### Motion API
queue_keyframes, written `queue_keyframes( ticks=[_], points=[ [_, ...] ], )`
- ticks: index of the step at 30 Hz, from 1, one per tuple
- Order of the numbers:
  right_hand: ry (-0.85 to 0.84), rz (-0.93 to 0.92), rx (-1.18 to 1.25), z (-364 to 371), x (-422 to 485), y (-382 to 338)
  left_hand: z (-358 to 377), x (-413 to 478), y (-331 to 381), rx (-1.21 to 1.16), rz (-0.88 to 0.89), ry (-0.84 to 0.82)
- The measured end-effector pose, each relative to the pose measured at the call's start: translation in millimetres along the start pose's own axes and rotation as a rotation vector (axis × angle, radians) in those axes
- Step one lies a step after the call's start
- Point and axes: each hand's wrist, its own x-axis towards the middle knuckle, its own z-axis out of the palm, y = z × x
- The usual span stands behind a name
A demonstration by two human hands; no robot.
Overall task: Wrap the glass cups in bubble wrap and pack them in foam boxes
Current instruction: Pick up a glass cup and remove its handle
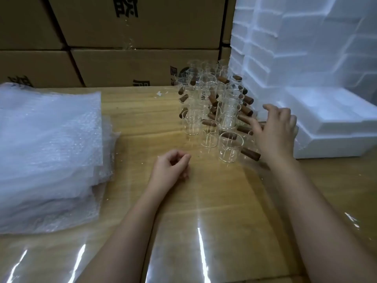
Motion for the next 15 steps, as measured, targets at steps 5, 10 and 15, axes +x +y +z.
queue_keyframes(
  ticks=[5,10,15],
  points=[
    [-0.111,0.000,0.025,16,0,7,-1,1,0,-0.089,-0.036,0.041],
    [-0.107,0.000,0.355,22,-3,6,-5,2,1,-0.121,-0.060,0.067],
    [-0.045,-0.027,0.527,18,-10,-10,-7,5,2,-0.221,-0.053,0.111]
  ],
)
